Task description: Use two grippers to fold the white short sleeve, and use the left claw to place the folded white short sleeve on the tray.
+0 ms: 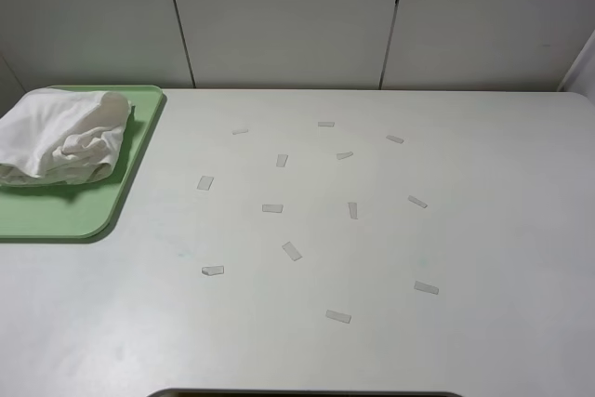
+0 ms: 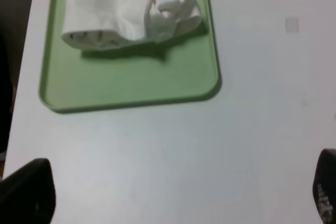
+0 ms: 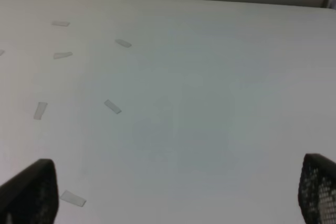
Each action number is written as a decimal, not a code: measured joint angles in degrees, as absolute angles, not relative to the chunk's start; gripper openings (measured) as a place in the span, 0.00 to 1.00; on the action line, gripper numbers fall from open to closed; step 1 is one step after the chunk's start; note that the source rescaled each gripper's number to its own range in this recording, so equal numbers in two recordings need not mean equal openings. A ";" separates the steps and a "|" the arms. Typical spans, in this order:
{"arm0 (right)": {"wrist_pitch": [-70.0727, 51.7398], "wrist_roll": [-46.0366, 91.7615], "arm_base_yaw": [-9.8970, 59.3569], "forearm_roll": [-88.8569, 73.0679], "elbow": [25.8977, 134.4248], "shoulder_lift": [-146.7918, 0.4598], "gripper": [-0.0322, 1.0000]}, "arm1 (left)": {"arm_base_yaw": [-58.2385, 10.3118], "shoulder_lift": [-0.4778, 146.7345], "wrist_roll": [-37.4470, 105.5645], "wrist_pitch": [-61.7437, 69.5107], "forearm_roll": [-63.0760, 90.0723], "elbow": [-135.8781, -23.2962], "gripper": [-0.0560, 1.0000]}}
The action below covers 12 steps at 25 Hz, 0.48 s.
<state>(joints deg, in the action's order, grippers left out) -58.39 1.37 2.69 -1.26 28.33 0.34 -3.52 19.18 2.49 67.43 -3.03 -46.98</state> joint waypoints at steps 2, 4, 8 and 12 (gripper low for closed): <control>-58.39 1.37 2.69 -1.26 28.33 0.34 1.00 | -3.52 14.54 2.49 67.47 -2.93 -43.10 0.98; -58.39 1.37 2.69 -1.26 28.33 0.34 1.00 | -3.52 11.78 2.49 67.47 -2.93 -40.47 0.99; -58.39 1.37 2.69 -1.26 28.33 0.34 1.00 | -3.52 5.89 2.49 67.08 -2.93 -34.67 0.99; -58.39 1.37 2.69 -1.26 28.33 0.34 1.00 | -3.52 2.33 2.49 63.17 -2.36 -29.93 0.99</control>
